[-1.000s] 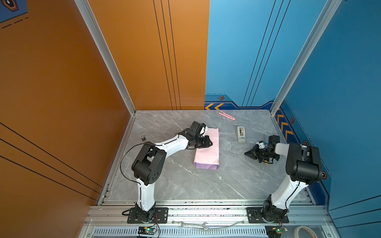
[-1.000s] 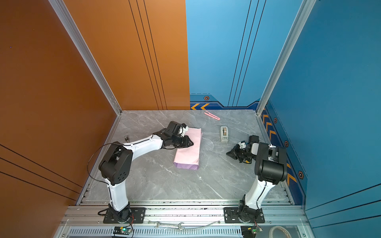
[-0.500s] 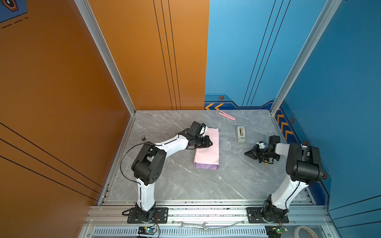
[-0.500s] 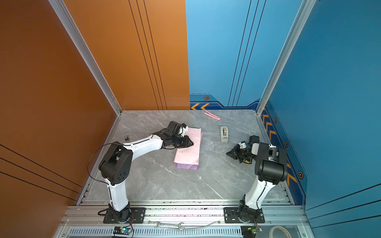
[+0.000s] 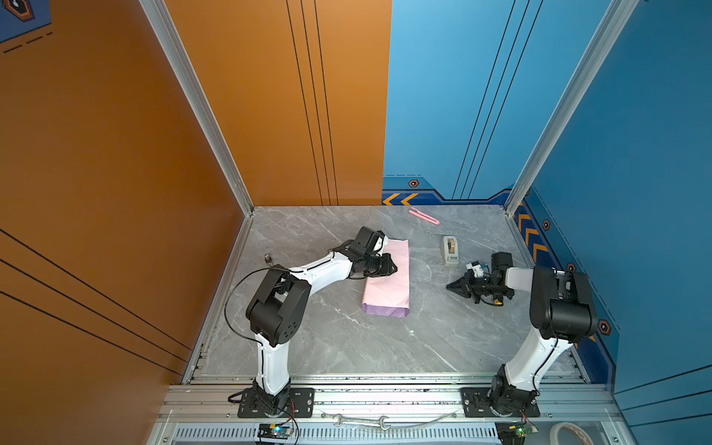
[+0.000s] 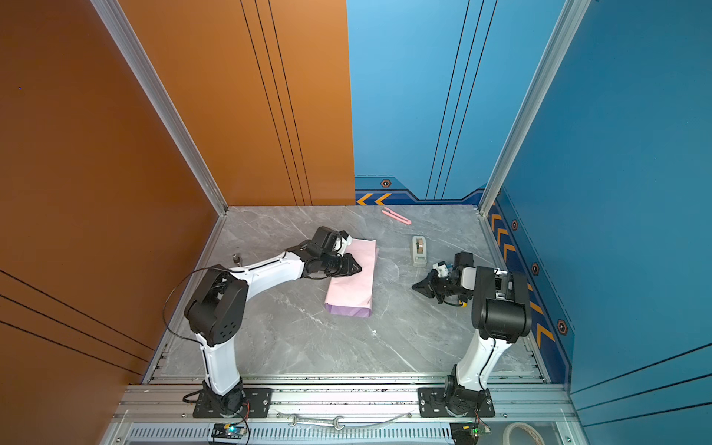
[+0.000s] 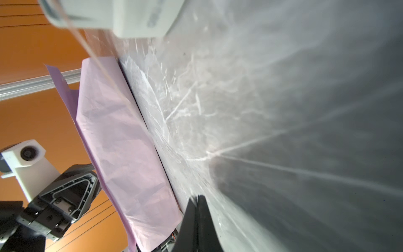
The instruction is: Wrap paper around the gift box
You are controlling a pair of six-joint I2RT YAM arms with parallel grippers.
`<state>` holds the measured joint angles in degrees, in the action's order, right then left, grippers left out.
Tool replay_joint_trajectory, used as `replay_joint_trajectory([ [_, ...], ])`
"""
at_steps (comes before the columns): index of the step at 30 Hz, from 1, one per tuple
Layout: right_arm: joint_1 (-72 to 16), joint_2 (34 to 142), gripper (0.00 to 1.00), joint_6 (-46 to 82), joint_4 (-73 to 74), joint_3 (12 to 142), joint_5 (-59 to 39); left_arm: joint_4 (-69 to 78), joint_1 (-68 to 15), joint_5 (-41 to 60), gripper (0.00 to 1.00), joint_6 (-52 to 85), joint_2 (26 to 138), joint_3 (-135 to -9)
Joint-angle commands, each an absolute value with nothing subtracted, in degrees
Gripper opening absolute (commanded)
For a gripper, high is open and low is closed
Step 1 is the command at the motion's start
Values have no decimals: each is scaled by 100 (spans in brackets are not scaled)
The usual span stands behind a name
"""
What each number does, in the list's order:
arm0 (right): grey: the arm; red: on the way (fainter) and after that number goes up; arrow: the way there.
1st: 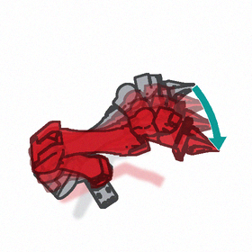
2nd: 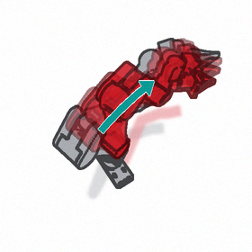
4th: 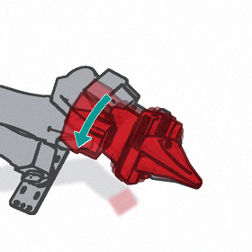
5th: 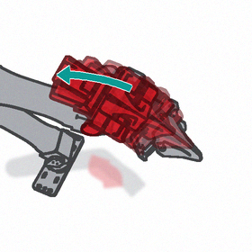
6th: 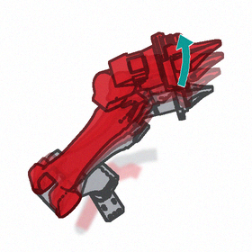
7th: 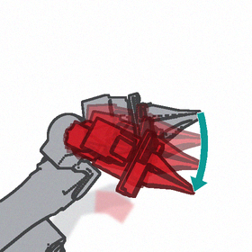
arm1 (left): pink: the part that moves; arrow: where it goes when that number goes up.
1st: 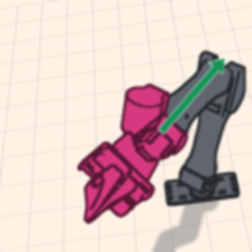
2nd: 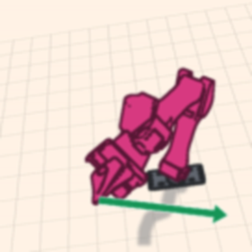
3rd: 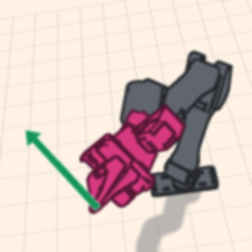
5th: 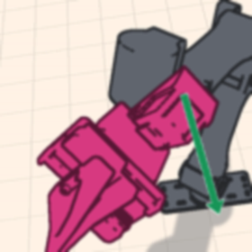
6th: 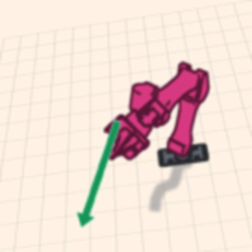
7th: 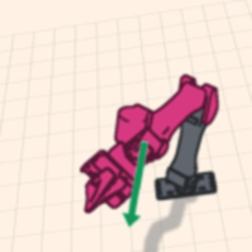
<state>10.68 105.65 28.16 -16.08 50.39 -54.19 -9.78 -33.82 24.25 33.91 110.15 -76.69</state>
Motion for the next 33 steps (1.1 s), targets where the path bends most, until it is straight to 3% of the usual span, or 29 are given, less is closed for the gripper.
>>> replay_joint_trajectory([
  [1, 1218, 10571, 0, 2965, -2516, 4616, -5423, -1459, -3463, 2215, 23, 3411, 11224, -7550],
  [13, 1854, 10217, 0, 2377, -3252, 4412, -5259, -1445, -3463, 2197, 23, 3418, 11189, -7488],
  [23, 1688, 9450, 0, 2724, -3080, 3794, -5603, -1419, -3454, 2206, 23, 3419, 11183, -7495],
  [33, 1552, 9537, 0, 3039, -2808, 4125, -5478, -1392, -3472, 2215, 23, 3419, 11178, -7484],
])
